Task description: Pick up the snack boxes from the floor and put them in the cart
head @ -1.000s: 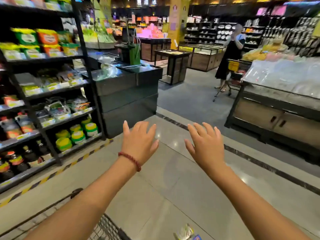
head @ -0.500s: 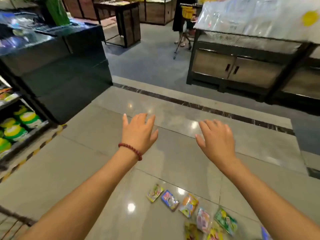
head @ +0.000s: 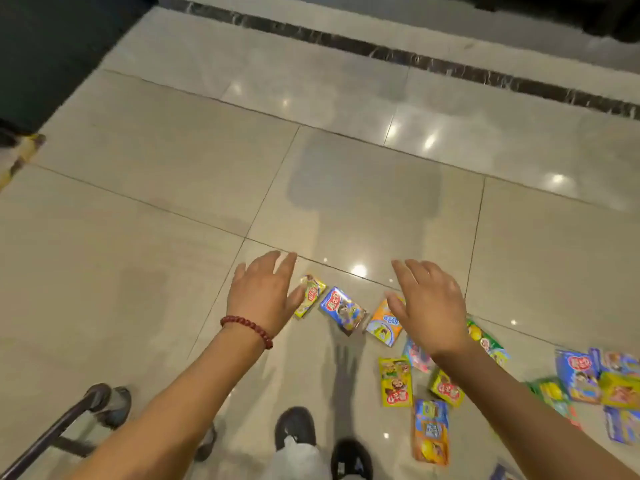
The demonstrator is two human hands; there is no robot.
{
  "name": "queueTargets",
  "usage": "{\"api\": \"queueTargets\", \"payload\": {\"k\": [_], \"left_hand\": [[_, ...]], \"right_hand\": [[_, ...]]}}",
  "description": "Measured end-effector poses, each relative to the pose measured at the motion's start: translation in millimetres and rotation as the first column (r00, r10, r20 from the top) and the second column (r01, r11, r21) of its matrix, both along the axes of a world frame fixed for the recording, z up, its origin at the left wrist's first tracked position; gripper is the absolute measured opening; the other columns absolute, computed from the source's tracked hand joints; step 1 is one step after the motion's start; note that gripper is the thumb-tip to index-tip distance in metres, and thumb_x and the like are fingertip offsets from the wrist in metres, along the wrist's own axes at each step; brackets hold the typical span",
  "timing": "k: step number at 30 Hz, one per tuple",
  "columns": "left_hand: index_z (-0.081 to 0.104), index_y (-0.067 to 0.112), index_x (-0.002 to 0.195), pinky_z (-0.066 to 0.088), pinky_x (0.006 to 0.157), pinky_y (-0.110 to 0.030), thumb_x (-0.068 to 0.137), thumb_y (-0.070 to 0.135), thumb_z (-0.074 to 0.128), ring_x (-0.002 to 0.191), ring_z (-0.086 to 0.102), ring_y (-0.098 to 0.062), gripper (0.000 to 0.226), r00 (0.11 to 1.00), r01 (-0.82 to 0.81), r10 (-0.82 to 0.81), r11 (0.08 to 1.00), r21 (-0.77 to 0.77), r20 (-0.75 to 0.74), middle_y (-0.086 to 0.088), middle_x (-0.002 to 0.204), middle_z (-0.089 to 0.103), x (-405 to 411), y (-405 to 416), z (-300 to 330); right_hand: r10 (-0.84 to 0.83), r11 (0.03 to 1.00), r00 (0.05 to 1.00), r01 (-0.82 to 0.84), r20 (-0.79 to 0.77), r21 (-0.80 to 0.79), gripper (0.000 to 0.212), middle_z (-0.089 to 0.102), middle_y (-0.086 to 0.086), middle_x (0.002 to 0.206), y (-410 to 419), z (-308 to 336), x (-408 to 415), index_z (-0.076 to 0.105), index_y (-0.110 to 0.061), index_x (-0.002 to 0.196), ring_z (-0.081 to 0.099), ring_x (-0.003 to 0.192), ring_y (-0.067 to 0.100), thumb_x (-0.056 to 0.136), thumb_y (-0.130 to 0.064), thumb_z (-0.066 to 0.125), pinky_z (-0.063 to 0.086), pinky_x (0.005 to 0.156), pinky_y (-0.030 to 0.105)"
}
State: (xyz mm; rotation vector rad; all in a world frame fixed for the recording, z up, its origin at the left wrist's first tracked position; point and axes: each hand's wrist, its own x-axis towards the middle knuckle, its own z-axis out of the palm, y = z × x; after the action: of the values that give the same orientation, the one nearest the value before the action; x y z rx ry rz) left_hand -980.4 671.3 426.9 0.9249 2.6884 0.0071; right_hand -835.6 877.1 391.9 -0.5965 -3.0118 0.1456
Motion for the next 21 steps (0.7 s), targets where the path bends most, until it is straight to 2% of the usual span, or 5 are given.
{"api": "queueTargets", "payload": {"k": [3,6,8,14,21], "left_hand": [[0.026,0.026,0.148,0.027,0.109,-0.041,0.094,0.052,0.04,0.136,0.034,-0.023,0.062,0.998,0.028,-0.024,0.997,-0.074,0.055,-0.006,0.151,0.031,5.6,-6.3,-97.7],[0.021,0.028,0.149,0.026,0.11,-0.041,0.093,0.053,0.041,0.137,0.031,-0.022,0.065,0.995,0.024,-0.014,0.994,-0.111,0.095,-0.006,0.152,0.028,4.2,-13.4,-186.5],[0.022,0.029,0.149,0.027,0.109,-0.042,0.092,0.054,0.044,0.137,0.032,-0.023,0.066,0.995,0.027,-0.017,0.994,-0.101,0.103,-0.007,0.152,0.029,-3.4,-16.6,-242.3],[0.015,0.032,0.15,0.028,0.109,-0.04,0.085,0.058,0.054,0.141,0.022,-0.026,0.08,0.997,0.025,-0.019,0.995,-0.101,0.068,-0.012,0.153,0.022,-37.1,-5.6,-394.8],[-0.005,0.026,0.15,0.038,0.102,-0.041,0.054,0.07,0.074,0.13,0.034,-0.033,0.133,0.949,-0.132,0.177,0.974,-0.183,0.26,-0.016,0.145,0.025,-60.9,8.4,-489.5]], "right_hand": [[0.015,0.997,0.994,-0.007,0.11,-0.082,0.049,0.067,0.011,0.106,-16.0,-104.9,4.3,0.066,-0.01,0.113,0.064,0.095,0.034,0.072,-0.037,0.071,0.052,0.073,0.043],[0.027,0.992,0.982,-0.003,0.189,-0.127,0.048,0.069,0.011,0.104,-29.1,-197.9,4.5,0.07,-0.012,0.109,0.067,0.093,0.033,0.075,-0.042,0.055,0.054,0.071,0.042],[0.02,0.988,0.968,0.019,0.251,-0.15,0.05,0.069,0.011,0.109,-30.1,-253.2,-0.5,0.07,-0.014,0.111,0.066,0.098,0.033,0.068,-0.041,0.073,0.054,0.074,0.044],[0.039,0.984,0.926,0.03,0.374,-0.178,0.081,0.03,0.002,0.153,-11.5,-389.9,-23.3,0.025,-0.028,0.15,0.026,0.141,0.024,0.083,-0.056,0.061,0.028,0.106,0.038],[0.01,0.955,0.931,0.099,0.365,-0.279,0.108,0.037,0.003,0.141,-11.0,-466.6,-30.9,0.024,-0.023,0.15,0.036,0.128,0.024,0.064,-0.069,0.071,0.041,0.092,0.035]]}}
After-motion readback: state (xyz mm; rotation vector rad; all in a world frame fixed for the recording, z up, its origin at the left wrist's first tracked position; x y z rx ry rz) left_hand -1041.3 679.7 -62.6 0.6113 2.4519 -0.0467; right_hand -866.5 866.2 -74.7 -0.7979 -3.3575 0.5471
